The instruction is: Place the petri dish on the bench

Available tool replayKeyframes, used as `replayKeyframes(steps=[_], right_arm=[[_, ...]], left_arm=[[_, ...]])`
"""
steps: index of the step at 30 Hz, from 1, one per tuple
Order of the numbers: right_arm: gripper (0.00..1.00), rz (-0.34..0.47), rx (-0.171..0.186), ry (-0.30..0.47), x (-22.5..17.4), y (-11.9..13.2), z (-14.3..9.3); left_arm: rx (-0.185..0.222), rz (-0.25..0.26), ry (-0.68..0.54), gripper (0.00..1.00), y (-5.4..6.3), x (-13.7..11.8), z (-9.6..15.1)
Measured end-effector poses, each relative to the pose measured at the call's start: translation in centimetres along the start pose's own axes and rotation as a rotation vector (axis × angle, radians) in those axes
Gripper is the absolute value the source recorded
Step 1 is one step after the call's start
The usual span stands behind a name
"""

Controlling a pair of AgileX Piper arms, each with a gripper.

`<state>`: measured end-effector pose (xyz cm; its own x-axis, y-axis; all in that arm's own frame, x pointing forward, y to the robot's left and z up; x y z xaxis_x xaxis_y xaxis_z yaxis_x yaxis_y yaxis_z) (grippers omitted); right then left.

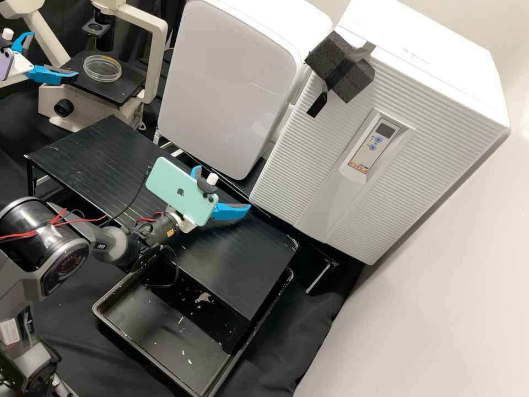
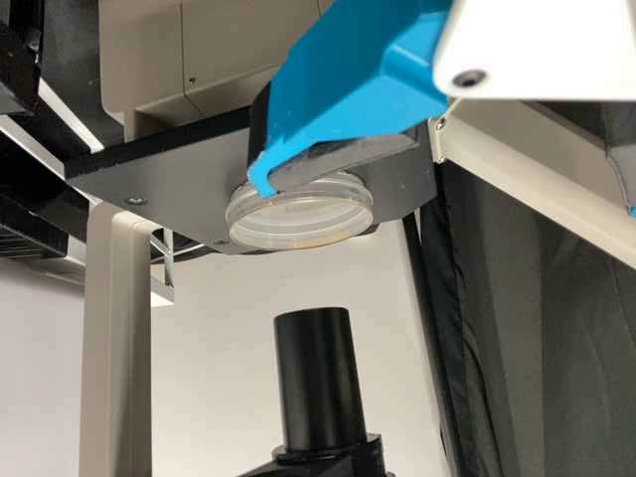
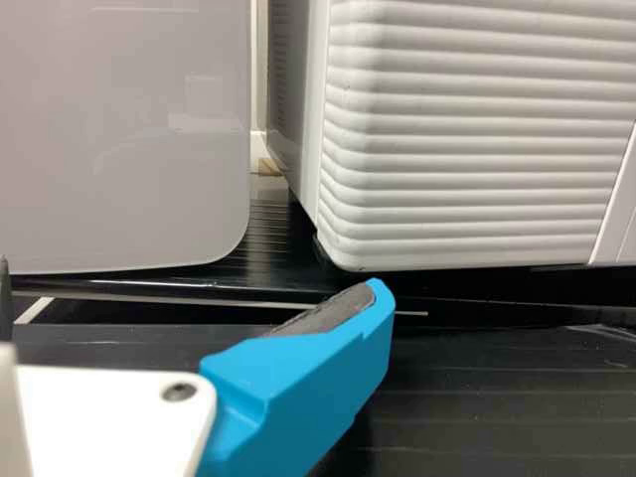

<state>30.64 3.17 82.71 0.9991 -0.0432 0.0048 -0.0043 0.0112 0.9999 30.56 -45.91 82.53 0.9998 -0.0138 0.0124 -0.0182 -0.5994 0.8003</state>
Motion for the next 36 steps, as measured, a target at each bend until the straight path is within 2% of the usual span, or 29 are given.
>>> replayKeyframes(steps=[12, 20, 25, 27, 29, 30, 36], right_arm=[[1.0, 0.0, 0.0, 0.0, 0.0, 0.0, 0.0], [1.0, 0.0, 0.0, 0.0, 0.0, 0.0, 0.0], [1.0, 0.0, 0.0, 0.0, 0.0, 0.0, 0.0], [1.0, 0.0, 0.0, 0.0, 0.0, 0.0, 0.0], [1.0, 0.0, 0.0, 0.0, 0.0, 0.0, 0.0], [1.0, 0.0, 0.0, 0.0, 0.0, 0.0, 0.0], [1.0, 0.0, 0.0, 0.0, 0.0, 0.0, 0.0]], left_arm=[[0.0, 0.002, -0.002, 1.0, 0.1, 0.2, 0.1], [0.006, 0.014, -0.017, 1.0, 1.5, 3.0, 0.5], [-0.031, 0.004, -0.06, 1.0, 2.1, 4.1, 1.0], [-0.078, -0.003, -0.096, 1.0, 2.2, 4.6, 1.2], [-0.106, -0.017, -0.133, 1.0, 2.3, 5.1, 1.6], [-0.122, -0.04, -0.144, 1.0, 2.0, 5.5, 1.7], [-0.114, -0.097, -0.134, 1.0, 1.3, 6.6, 1.8]])
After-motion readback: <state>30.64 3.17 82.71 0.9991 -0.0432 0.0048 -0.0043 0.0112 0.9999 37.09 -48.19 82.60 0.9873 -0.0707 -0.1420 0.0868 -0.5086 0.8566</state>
